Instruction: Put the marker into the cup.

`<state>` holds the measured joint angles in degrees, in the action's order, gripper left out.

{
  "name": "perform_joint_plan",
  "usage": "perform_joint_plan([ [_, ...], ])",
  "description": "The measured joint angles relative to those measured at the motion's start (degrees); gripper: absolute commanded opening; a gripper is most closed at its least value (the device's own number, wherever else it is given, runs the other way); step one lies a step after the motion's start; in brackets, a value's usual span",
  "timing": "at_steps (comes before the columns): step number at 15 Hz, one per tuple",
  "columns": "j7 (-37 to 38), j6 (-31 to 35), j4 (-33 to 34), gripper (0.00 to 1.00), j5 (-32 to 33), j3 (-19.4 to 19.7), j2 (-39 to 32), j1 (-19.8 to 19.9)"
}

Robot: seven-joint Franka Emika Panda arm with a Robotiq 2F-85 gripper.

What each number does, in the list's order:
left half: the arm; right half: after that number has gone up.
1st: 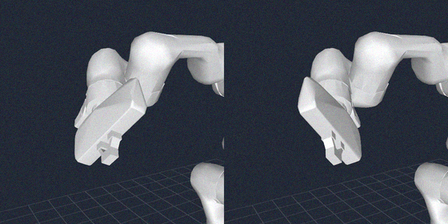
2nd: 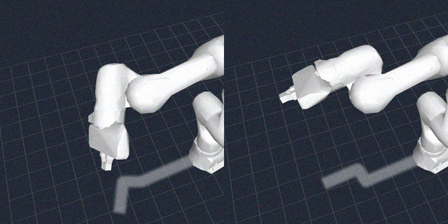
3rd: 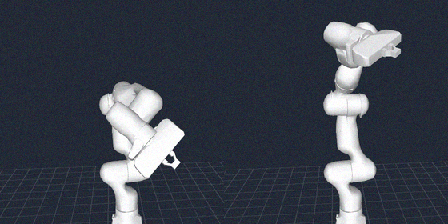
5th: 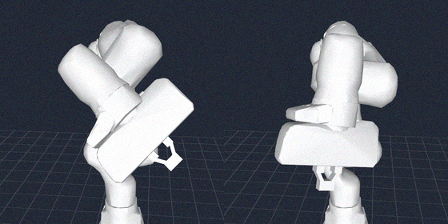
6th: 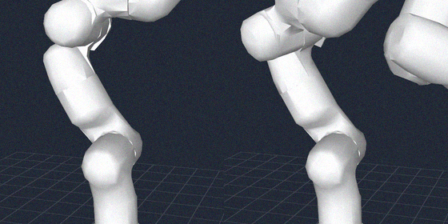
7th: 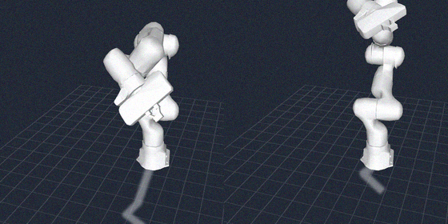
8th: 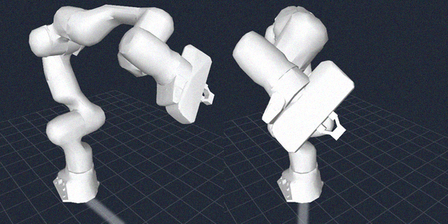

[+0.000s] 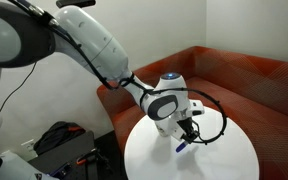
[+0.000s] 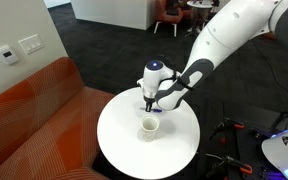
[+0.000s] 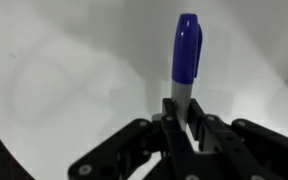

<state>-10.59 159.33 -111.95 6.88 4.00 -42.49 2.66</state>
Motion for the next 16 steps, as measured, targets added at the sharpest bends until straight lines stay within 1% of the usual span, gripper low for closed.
perform_joint_plan([
  [5,4.2,-6.3,-0.9,0.05,0.0,0.3,6.2,-1.8],
  [11,12.0,-9.8,-3.3,0.05,0.1,0.7,13.1,-4.3],
  [16,14.7,-15.7,-4.0,0.05,1.2,0.9,18.6,-5.5],
])
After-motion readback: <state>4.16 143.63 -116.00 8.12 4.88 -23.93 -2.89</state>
